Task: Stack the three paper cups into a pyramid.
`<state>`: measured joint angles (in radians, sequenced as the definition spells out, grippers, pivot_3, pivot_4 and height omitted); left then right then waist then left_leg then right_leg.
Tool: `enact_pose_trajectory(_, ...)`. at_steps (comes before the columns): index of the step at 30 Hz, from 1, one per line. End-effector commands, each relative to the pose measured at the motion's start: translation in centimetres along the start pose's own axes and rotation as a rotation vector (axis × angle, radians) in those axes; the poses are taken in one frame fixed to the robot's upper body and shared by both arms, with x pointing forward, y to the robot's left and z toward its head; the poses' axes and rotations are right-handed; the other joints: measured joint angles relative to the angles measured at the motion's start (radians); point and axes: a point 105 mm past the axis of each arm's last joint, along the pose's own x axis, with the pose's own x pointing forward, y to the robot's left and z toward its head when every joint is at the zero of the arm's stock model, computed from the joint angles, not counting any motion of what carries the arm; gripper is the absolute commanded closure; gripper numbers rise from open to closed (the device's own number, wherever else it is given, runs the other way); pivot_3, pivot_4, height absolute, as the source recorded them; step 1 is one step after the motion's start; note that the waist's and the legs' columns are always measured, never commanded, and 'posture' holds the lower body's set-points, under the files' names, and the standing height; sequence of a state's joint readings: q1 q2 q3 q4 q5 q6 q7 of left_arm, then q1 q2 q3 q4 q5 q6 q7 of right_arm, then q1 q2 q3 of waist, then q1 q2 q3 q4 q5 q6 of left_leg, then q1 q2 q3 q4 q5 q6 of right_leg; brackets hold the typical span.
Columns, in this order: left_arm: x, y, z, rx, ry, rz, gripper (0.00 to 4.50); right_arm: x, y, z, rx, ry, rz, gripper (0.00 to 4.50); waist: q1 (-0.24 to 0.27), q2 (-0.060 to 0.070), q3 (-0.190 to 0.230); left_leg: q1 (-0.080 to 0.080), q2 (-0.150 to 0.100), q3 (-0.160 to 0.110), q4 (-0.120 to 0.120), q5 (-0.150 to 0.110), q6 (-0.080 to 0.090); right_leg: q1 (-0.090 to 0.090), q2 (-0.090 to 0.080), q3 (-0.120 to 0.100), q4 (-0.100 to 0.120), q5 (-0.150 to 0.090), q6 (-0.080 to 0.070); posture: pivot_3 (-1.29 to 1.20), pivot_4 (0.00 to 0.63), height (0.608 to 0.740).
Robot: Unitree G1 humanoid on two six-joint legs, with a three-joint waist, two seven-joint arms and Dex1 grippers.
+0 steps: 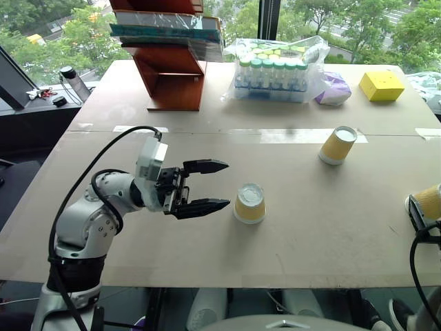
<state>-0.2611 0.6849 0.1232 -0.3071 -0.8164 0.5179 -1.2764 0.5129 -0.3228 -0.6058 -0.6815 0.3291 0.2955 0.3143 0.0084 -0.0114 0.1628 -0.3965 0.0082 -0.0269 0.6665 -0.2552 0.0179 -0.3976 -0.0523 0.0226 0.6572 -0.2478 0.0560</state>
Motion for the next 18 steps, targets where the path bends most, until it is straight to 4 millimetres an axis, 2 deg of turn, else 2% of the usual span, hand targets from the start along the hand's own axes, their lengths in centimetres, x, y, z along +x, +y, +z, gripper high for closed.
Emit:
enact_pose_trajectory(1,-0.5,-0.6,0.7,0.029,0.011,-0.023,0.0,-0.5,3.1,1.2,-0.019,-0.025,0.206,0.09,-0.001,0.0,0.0,0.0,0.0,0.0,0.0,0.0,0.0,0.0,0.0,0.0,0.0,0.0,0.0,0.0,0.15,0.74)
enact_pose_trajectory(5,-0.4,-0.6,-0.4,0.05,0.081,0.009,0.0,-1.6,6.1,1.3,0.019,-0.018,0.403,0.09,-0.006,0.0,0.0,0.0,0.0,0.0,0.0,0.0,0.0,0.0,0.0,0.0,0.0,0.0,0.0,0.0,0.15,0.74)
enact_pose_trajectory(8,-0.3,-0.1,-1.5,0.06,0.137,0.06,0.0,-2.6,8.0,2.2,0.03,-0.057,0.524,0.09,-0.008,0.0,0.0,0.0,0.0,0.0,0.0,0.0,0.0,0.0,0.0,0.0,0.0,0.0,0.0,0.0,0.15,0.74)
enact_pose_trajectory(13,0.9,0.5,-3.9,0.07,0.243,0.078,0.0,-6.1,11.6,4.1,0.049,-0.092,0.839,0.09,-0.006,0.0,0.001,0.0,0.001,-0.001,0.0,0.0,0.0,0.0,0.0,-0.001,-0.001,0.0,0.001,0.0,0.15,0.74)
enact_pose_trajectory(15,1.6,1.1,-4.7,0.079,0.256,0.085,0.0,-7.2,12.2,4.7,0.069,-0.088,0.922,0.09,-0.004,-0.001,0.0,0.0,0.001,-0.001,0.0,0.0,0.0,0.0,0.0,0.0,-0.001,0.0,0.001,0.0,0.15,0.74)
enact_pose_trajectory(18,2.6,1.9,-5.8,0.093,0.262,0.081,0.0,-7.6,12.2,5.2,0.059,-0.09,0.957,0.09,0.002,-0.002,0.0,0.0,0.001,-0.001,0.001,0.0,0.0,0.001,0.0,-0.001,-0.001,-0.001,0.001,0.0,0.15,0.74)
